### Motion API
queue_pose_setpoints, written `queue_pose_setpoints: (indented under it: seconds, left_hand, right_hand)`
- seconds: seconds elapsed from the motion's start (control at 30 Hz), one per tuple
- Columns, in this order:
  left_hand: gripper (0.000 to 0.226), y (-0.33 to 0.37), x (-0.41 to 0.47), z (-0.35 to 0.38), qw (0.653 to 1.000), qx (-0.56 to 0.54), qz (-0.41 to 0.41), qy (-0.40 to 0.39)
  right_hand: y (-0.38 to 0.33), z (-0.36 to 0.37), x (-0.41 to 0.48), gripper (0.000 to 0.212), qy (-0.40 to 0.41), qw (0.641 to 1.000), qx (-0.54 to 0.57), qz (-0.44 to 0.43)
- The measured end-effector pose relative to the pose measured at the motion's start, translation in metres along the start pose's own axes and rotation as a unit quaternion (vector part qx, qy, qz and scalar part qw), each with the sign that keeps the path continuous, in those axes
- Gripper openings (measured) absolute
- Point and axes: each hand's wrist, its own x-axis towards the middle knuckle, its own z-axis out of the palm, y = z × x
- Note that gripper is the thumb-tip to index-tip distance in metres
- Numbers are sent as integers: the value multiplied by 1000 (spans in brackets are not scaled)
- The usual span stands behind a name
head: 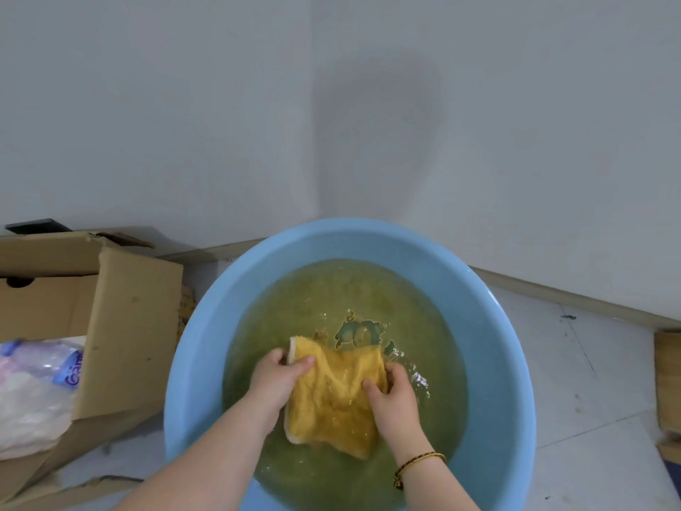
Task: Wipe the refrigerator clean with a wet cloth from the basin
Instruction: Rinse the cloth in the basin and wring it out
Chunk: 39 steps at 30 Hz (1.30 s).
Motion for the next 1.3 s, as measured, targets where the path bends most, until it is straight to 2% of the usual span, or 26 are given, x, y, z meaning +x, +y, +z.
queue_pose_setpoints:
  seconds: [0.1,0.2,0.27,0.37,0.43,0.53,0.63,0.7,0.77,0.83,0.87,0.9,0.97,1.03,1.07,1.13,1.17,1.23,1.3]
  left_hand:
    - [51,-7,4,2,999,5,-18,45]
    - [46,-10,7,4,998,-24,-29,44]
    - [37,-7,2,7,999,-39,-33,18]
    - [30,-4,-12,13,998,-61,-17,-30]
    - [25,1,-27,17,990,-120,8,-68]
    - [26,12,-49,25,978,-156,63,-120]
    - [15,23,-62,29,977,-179,103,-62]
    - [9,28,-67,29,976,-187,102,-40]
    - [9,30,-71,27,972,-212,91,-38]
    - [17,31,-74,24,968,-235,77,-49]
    - [22,32,-75,22,967,-237,67,-59]
    - [26,33,-75,21,968,-233,54,-74]
    - [31,34,-79,19,969,-224,26,-102]
    - [38,36,-79,18,967,-225,8,-121]
    - [45,37,-79,17,965,-227,5,-130]
    - [61,38,-78,16,962,-224,10,-154]
    - [65,38,-78,16,963,-212,16,-166]
    - [64,38,-82,16,965,-194,21,-176]
    - [55,40,-87,19,968,-184,19,-168]
  right_hand:
    - [5,2,4,33,17,998,-29,46]
    - [2,5,6,18,43,993,55,96]
    - [-3,7,2,13,54,988,116,86]
    - [-13,11,-13,20,85,991,100,-12]
    - [-17,16,-26,25,96,989,53,-95]
    - [-20,27,-44,26,104,961,-39,-254]
    - [-15,31,-58,31,109,910,-102,-386]
    - [-8,29,-66,39,128,886,-126,-428]
    - [2,23,-68,52,177,882,-122,-420]
    - [8,17,-67,76,217,903,-111,-355]
    - [9,14,-67,91,204,916,-118,-324]
    - [8,11,-68,101,154,938,-106,-292]
    - [-1,5,-70,107,5,973,-41,-228]
    - [-5,-3,-64,103,-31,974,-37,-223]
    - [-8,-7,-60,91,-22,967,-71,-243]
    - [-13,-12,-54,49,109,921,-205,-314]
    - [-12,-15,-52,40,176,890,-246,-342]
    - [-7,-23,-44,41,293,810,-289,-417]
    - [-5,-27,-42,27,322,725,-318,-520]
